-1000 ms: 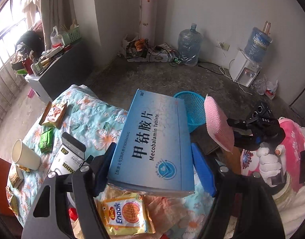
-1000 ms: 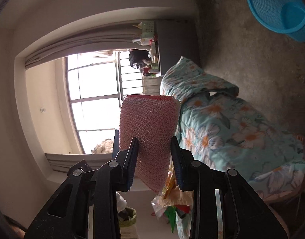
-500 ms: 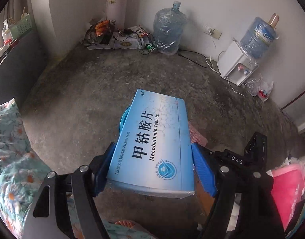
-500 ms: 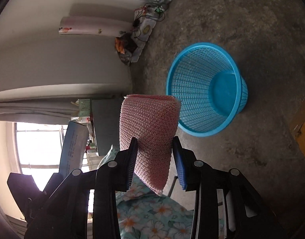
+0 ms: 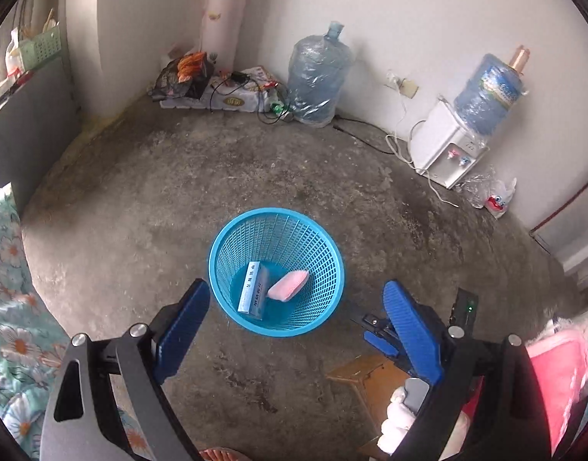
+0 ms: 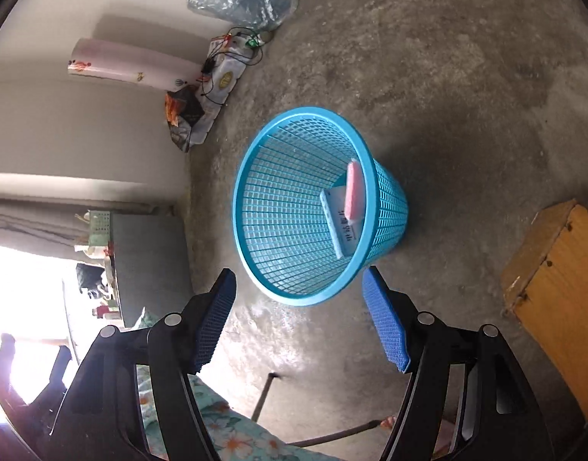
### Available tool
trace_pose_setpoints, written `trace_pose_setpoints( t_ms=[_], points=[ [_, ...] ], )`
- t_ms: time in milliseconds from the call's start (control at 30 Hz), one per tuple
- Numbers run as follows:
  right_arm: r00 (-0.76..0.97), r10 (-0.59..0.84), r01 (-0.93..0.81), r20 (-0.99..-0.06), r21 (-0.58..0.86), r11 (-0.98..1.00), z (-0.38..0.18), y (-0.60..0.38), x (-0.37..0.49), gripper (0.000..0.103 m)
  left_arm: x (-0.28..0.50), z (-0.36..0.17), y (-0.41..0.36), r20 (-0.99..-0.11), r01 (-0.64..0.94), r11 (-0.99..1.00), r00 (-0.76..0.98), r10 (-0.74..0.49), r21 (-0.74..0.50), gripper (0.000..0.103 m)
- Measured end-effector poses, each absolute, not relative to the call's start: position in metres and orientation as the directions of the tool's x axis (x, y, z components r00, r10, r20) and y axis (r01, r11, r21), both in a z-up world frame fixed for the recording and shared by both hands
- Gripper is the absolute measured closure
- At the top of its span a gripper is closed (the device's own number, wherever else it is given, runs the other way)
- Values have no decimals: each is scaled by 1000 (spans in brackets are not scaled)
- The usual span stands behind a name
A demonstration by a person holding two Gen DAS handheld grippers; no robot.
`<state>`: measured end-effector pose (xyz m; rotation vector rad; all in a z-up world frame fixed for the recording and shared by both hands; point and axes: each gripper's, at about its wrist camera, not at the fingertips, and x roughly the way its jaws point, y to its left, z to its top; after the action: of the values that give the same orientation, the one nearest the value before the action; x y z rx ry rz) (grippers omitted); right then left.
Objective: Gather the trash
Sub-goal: 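Return to the bed and grasp the orange snack packet with the right tool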
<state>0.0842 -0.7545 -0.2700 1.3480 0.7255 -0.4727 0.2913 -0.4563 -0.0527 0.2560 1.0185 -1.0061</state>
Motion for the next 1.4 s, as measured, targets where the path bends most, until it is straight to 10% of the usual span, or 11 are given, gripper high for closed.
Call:
trace_pose_setpoints(
  t_ms=[467, 900, 1400],
  points=[
    [793, -206, 463, -573, 347, 815, -56, -609, 58, 12, 197, 119, -184, -594, 820, 524, 309, -743, -230, 13],
    [721, 559, -125, -410, 716, 687, -3, -486, 75, 20, 124, 127, 60, -546, 463, 840, 642, -537, -282, 13],
    [396, 833, 10, -387, 909, 418, -50, -385, 120, 47, 124, 88, 106, -572, 372, 861, 643, -509, -348, 36]
  ],
)
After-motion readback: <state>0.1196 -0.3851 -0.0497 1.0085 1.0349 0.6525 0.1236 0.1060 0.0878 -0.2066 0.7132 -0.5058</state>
